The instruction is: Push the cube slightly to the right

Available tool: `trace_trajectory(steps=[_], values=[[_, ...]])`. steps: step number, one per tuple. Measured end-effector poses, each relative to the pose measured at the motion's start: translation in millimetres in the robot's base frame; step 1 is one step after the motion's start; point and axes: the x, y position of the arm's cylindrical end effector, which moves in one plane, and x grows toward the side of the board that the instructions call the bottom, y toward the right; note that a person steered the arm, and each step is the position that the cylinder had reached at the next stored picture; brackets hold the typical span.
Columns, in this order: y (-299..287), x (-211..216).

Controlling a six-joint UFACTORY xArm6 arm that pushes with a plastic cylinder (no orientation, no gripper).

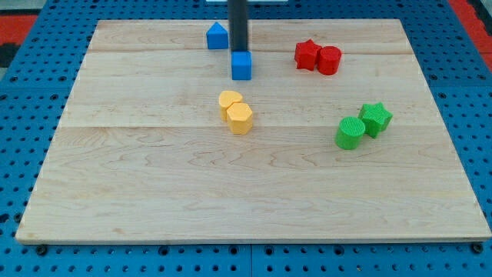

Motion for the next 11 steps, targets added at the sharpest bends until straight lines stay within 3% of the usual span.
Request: trace_trajectory(steps=[1,4,5,6,7,9,10,11], values=[[20.3,43.4],[-66.2,38.1],[-44.1,61.2],[13.9,67.0],[27.8,66.7],[-7.5,-39.6],[12.5,-89.2],[-46.6,-86.7]])
